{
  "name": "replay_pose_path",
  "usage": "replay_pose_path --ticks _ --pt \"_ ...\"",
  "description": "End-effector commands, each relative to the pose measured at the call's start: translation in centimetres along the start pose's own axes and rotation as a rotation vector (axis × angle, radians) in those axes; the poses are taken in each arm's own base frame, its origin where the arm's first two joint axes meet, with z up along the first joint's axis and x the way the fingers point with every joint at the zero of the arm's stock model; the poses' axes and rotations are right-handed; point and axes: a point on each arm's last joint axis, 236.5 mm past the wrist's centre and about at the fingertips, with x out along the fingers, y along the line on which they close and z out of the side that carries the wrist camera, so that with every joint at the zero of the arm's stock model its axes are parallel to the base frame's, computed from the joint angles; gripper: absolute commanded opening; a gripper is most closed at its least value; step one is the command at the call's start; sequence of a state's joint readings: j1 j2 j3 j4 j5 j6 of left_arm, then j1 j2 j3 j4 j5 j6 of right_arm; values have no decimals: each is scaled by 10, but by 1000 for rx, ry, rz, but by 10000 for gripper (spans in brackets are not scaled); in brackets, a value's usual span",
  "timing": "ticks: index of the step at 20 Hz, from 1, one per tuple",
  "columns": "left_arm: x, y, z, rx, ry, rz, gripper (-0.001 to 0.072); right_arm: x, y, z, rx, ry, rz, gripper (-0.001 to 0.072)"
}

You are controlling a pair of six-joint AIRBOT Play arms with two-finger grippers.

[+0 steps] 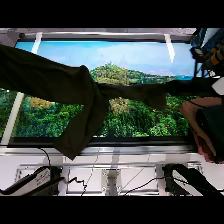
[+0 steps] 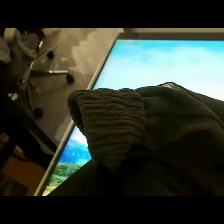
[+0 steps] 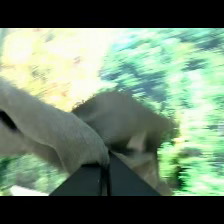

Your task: Fold the clothes and pants, and hang the long-sleeved shirts on hangers.

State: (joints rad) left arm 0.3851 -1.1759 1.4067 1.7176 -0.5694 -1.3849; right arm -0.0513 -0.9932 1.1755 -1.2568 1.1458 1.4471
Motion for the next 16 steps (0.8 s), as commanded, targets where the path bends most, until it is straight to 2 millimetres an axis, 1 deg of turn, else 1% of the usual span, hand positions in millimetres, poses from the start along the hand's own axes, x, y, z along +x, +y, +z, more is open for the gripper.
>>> replay_pose_path --ticks 1,3,5,8,11,13,16 --pt "-6 5 4 -18 -9 9 37 -8 -44 9 -12 -40 -121 14" --pt "-2 3 -2 -56 11 5 36 5 -51 19 -10 -63 -135 14" --pt "3 2 -8 -56 27 3 37 20 -60 35 -3 -111 -148 13" --pt "16 -6 -22 -65 63 -15 37 50 -74 56 48 -181 -158 13" --pt "37 -24 -39 -131 102 -69 37 86 -89 71 129 -235 -155 14" --pt "54 -34 -52 -157 122 -91 37 106 -100 85 184 -301 -158 14" --pt "81 -55 -75 -232 164 -140 37 122 -117 113 270 -450 -162 14"
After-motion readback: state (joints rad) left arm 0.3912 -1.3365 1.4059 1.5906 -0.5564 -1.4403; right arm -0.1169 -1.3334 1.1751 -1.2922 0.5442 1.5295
